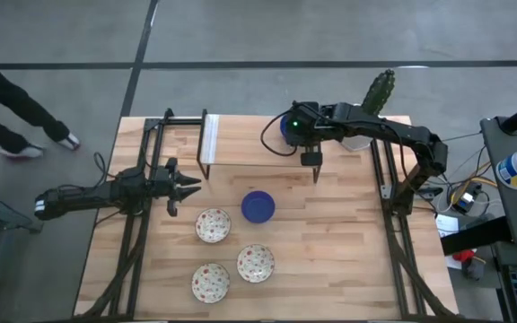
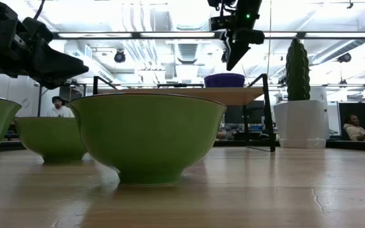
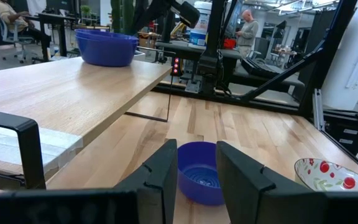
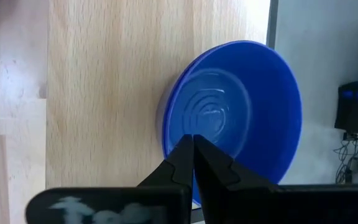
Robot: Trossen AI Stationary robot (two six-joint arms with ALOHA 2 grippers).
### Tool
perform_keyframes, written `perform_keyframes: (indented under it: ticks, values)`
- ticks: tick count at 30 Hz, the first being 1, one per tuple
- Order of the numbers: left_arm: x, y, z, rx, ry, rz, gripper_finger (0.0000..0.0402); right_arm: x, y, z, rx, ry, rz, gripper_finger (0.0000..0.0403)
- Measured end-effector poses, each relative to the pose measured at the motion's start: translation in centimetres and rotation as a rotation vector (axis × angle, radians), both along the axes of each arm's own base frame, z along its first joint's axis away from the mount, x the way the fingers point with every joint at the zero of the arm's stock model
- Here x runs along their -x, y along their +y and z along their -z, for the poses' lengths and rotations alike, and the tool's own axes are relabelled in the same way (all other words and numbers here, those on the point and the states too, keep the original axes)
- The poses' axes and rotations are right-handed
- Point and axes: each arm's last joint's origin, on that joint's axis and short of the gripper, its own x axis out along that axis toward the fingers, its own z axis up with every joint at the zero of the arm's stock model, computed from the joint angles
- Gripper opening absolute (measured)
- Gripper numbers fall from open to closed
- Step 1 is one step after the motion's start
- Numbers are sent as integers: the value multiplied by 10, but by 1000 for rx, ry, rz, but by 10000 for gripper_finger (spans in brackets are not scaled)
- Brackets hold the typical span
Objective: Pick & Place Mini bowls
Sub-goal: Stack the violet bowl on top of the violet bowl on the shelf
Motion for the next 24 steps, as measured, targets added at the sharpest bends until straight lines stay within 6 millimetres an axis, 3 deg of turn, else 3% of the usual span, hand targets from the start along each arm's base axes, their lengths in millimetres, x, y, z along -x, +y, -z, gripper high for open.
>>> perform_keyframes:
  ticks: [7,11,15,24]
  values:
    - [0,0,0,0,0,0,106,0,0,-1,36,6,-4,8]
    - [0,0,0,0,0,0,106,0,7,-14,86,-34,-16,8]
    - [0,0,0,0,0,0,106,-2,25,-25,79,-93,-78,8]
    - [0,0,0,0,0,0,106,-15,72,-21,-120,-152,-306,9]
